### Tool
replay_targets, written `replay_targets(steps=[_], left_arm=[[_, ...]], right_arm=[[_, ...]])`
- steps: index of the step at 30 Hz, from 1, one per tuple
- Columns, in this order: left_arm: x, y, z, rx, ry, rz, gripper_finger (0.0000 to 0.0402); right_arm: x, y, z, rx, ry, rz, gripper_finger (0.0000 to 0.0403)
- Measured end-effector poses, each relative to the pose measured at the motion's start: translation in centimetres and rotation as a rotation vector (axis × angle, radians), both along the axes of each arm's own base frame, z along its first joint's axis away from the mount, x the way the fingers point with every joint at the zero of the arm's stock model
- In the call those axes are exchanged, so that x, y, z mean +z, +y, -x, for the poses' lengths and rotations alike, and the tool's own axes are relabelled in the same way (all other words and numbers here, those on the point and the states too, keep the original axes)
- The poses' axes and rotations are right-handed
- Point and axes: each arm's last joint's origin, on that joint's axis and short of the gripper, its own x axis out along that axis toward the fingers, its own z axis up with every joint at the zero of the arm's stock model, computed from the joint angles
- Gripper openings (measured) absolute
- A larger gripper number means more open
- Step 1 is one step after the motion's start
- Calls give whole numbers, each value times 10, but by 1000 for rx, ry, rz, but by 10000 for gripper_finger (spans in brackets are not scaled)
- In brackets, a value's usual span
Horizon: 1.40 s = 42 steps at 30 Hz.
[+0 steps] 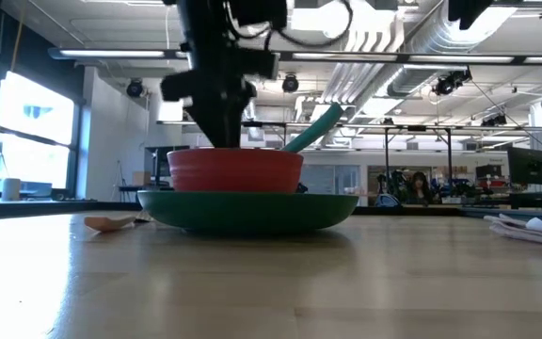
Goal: Set table place
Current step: Adjust the orange bowl
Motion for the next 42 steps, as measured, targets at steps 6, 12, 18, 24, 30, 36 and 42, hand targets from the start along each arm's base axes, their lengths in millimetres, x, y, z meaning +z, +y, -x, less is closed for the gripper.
replay_targets(steps=[6, 12, 18, 24, 30, 36, 42], left_arm=[[-24, 4, -8, -3, 77, -27, 184], [-28, 4, -13, -3, 53, -30, 184], [-27, 4, -15, -4, 26, -34, 155], [-27, 5, -17, -9, 8, -38, 69], [-23, 5, -24, -27, -67, -47, 9], [-22, 17, -27, 9, -117, -63, 41], [-22, 37, -25, 46, -144, -14, 23]], right_arm=[[-8, -3, 9, 6, 26, 10, 126], [-10, -4, 10, 22, 33, 14, 126], [-10, -4, 10, 23, 33, 14, 126], [-10, -4, 10, 20, 31, 12, 126], [-9, -3, 8, 17, 8, 2, 126], [-9, -3, 7, -4, -3, -7, 126], [-9, -2, 5, -3, -18, -20, 126]])
